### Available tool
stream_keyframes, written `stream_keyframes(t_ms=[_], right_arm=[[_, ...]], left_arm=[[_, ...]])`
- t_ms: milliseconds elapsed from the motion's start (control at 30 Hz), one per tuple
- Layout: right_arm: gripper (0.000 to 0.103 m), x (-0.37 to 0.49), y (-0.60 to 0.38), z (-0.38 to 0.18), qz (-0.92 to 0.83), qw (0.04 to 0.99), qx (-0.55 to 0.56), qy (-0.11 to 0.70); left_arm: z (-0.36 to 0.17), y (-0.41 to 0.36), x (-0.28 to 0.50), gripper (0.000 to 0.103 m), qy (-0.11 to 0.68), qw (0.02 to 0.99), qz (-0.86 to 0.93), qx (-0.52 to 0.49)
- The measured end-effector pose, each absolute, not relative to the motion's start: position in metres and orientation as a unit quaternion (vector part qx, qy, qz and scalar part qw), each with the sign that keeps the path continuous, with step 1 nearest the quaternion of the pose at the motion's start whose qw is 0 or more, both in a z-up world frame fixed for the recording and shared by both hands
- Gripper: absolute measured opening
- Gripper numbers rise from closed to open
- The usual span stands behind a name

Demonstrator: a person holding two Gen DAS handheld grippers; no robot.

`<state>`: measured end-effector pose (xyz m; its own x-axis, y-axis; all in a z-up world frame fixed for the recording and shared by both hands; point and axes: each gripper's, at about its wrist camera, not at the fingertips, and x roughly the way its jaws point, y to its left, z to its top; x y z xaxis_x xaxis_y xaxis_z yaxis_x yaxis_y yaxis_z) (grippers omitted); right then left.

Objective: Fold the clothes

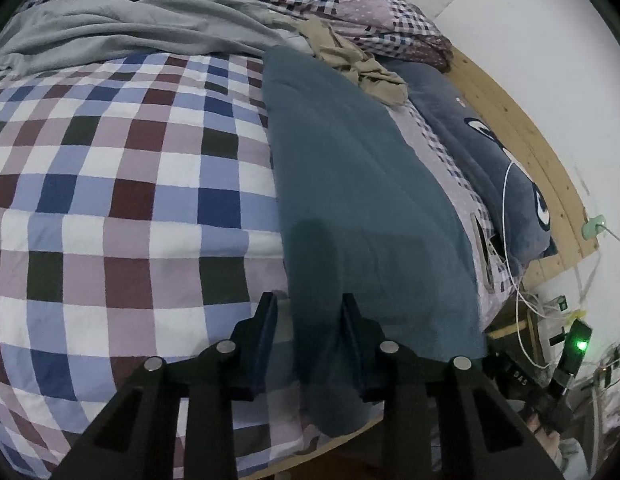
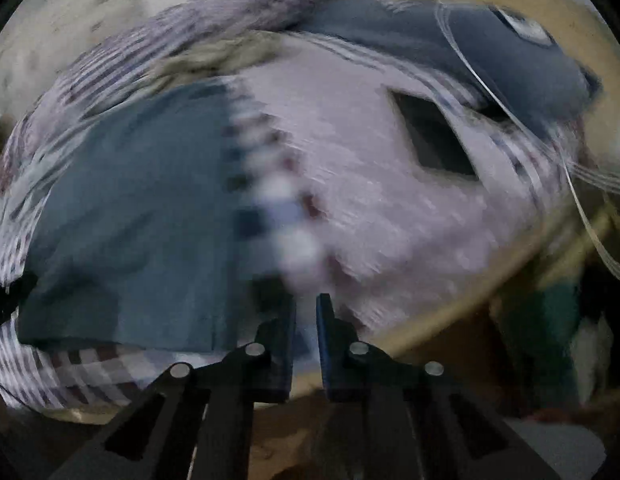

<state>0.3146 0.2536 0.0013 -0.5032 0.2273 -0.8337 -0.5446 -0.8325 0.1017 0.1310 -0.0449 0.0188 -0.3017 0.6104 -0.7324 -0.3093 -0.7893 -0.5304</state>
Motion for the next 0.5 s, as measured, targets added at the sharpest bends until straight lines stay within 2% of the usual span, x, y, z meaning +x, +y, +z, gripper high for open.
stream_keyframes(t_ms=[100,200,267,300,333,367,500], right_arm=[[0.013,0.326,0.268,0.006,0.845,0.236,-0.43,0.213],[0.016,0.316,0.266,0.016,0.862,0.202,-0.414,0.212],[0.026,0.306,0.263,0.022,0.872,0.179,-0.404,0.21],[0.035,0.299,0.263,0.025,0.877,0.167,-0.399,0.207],[0.04,0.29,0.263,0.03,0.883,0.157,-0.394,0.201],[0.041,0.279,0.264,0.035,0.888,0.15,-0.388,0.197],[0.044,0.218,0.277,0.056,0.904,0.117,-0.364,0.189]], left_arm=[[0.021,-0.049,0.131,0.034,-0.157,0.288,0.791,-0.517],[0.026,-0.057,0.127,0.037,-0.178,0.29,0.788,-0.513],[0.032,-0.063,0.123,0.044,-0.197,0.294,0.787,-0.505],[0.035,-0.066,0.12,0.051,-0.204,0.296,0.789,-0.499],[0.039,-0.068,0.116,0.058,-0.21,0.299,0.79,-0.492],[0.042,-0.068,0.111,0.062,-0.214,0.302,0.792,-0.485],[0.053,-0.068,0.084,0.067,-0.216,0.304,0.804,-0.464]])
